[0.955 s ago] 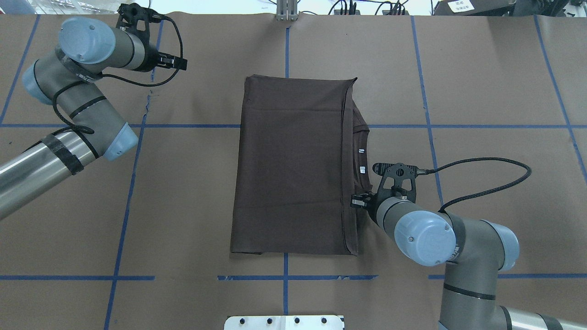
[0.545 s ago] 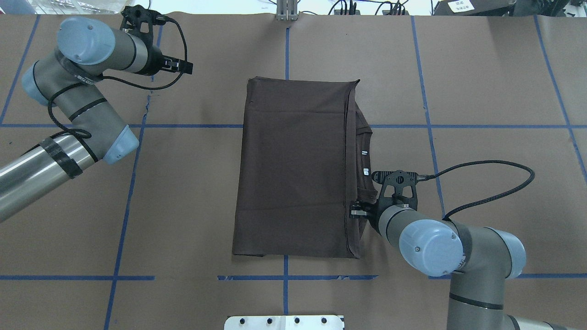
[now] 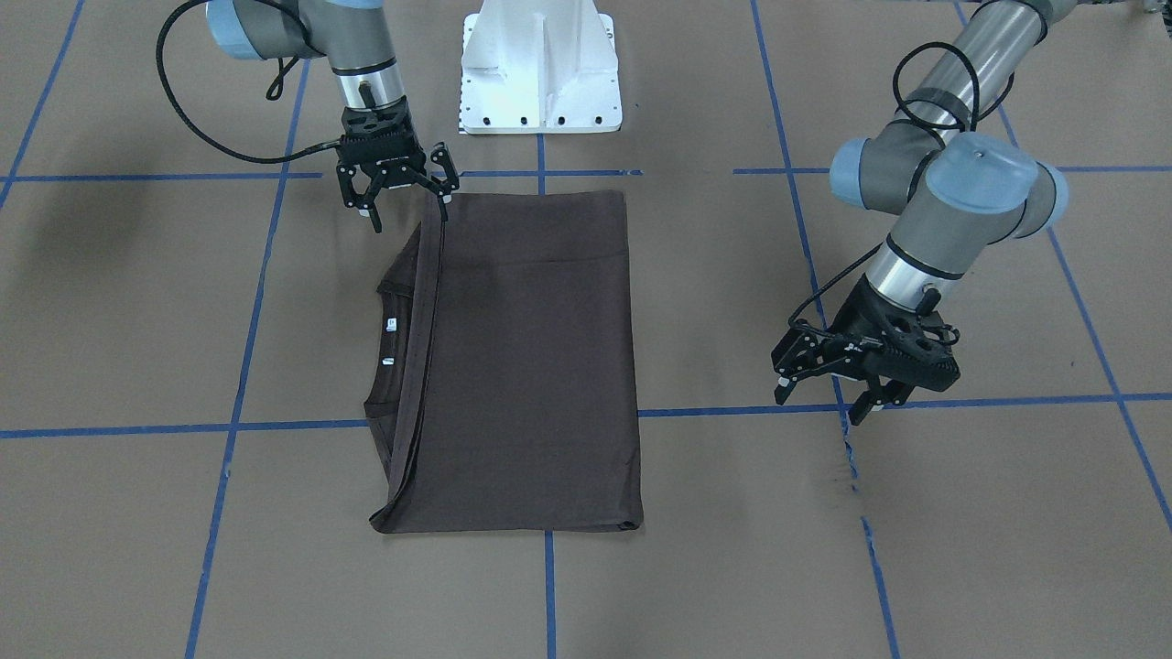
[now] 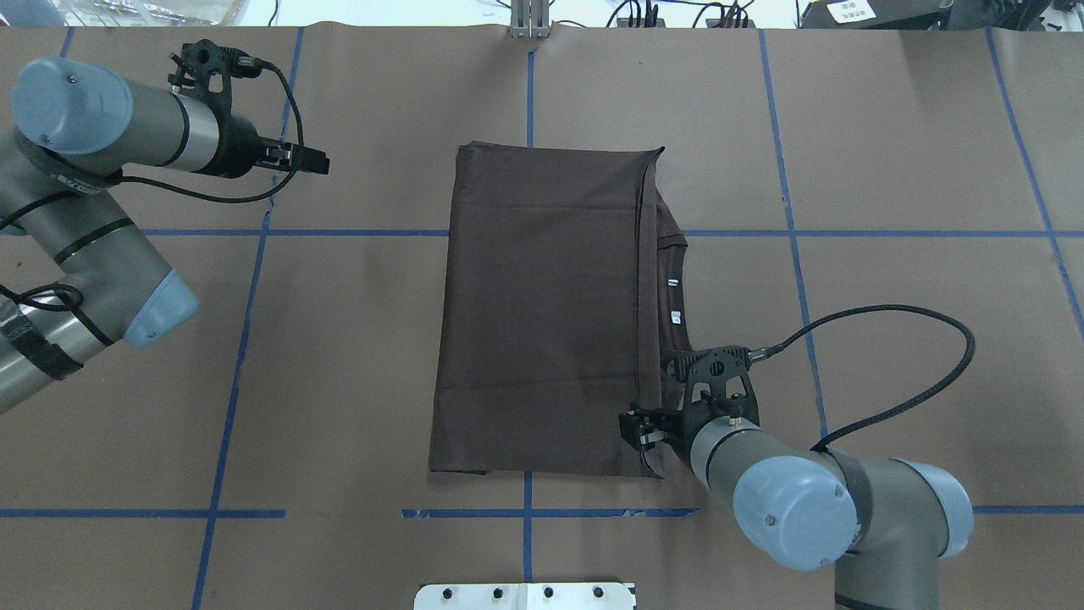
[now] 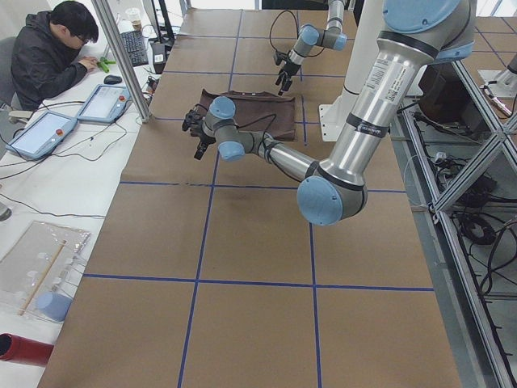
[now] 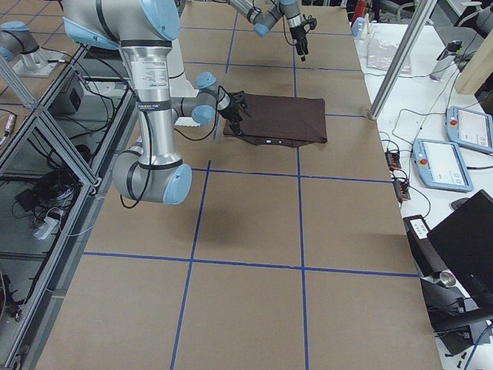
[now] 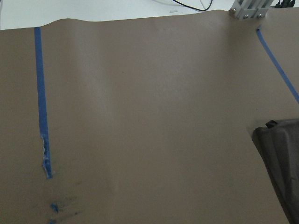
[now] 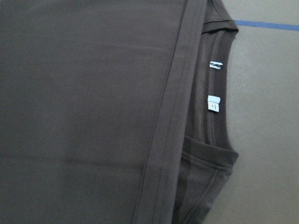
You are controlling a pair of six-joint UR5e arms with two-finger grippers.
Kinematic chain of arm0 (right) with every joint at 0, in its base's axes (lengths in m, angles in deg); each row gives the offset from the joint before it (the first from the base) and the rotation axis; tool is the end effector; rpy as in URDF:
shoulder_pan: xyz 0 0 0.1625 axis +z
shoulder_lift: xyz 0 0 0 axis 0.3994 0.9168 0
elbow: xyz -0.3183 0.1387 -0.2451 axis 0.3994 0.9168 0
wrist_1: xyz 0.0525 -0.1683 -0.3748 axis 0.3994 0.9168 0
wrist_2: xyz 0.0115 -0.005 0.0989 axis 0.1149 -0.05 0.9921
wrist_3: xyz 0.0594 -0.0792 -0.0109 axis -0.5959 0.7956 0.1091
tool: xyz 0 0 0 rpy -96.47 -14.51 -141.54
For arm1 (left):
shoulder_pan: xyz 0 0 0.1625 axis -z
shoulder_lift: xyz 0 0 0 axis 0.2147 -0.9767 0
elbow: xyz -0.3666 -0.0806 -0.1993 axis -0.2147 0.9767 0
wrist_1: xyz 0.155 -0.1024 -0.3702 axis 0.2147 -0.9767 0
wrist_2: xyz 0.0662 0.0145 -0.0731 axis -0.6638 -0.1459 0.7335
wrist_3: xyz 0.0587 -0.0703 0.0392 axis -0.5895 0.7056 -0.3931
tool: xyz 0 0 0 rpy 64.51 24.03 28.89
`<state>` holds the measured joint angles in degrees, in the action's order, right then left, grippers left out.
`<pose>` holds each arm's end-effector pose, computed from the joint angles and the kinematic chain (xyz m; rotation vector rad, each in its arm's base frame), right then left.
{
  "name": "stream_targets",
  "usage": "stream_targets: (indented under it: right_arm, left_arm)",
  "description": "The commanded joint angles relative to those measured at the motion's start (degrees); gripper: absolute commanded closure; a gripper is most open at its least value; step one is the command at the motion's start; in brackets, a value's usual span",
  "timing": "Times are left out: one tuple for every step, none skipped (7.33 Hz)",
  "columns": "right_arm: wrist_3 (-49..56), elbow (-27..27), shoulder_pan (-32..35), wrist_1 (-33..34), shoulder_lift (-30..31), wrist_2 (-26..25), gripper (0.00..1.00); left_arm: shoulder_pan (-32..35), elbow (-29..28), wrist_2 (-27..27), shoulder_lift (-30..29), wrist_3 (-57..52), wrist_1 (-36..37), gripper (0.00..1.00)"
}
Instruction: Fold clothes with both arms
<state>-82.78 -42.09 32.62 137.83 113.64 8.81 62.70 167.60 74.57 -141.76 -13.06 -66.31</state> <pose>-0.5053 -0.2512 0.3264 0.5412 -0.8160 0.0204 0.3505 -0.5779 0.3707 0.5462 0.9864 0.0253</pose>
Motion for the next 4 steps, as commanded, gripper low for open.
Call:
stream_targets:
  right_arm:
    - [1.5, 0.0, -5.9, 0.2, 0.1, -7.1, 0.04]
    - [1.6, 0.1, -7.4, 0.2, 0.1, -8.5, 0.32]
    - [1.7, 0.4, -8.3, 0.2, 0.2, -8.7, 0.42]
    - [1.7, 0.5, -9.0, 0.2, 1.5, -8.8, 0.49]
  left_arm:
    - [-0.2, 1.0, 0.3, 1.0, 0.2, 0.1, 0.0]
    - [-0.6, 0.9, 0.3, 1.0, 0.2, 0.1, 0.0]
    - [-0.6, 0.7, 0.3, 1.0, 0.2, 0.1, 0.0]
    - [-0.7, 0.7, 0.3, 1.0, 0.4, 0.1, 0.0]
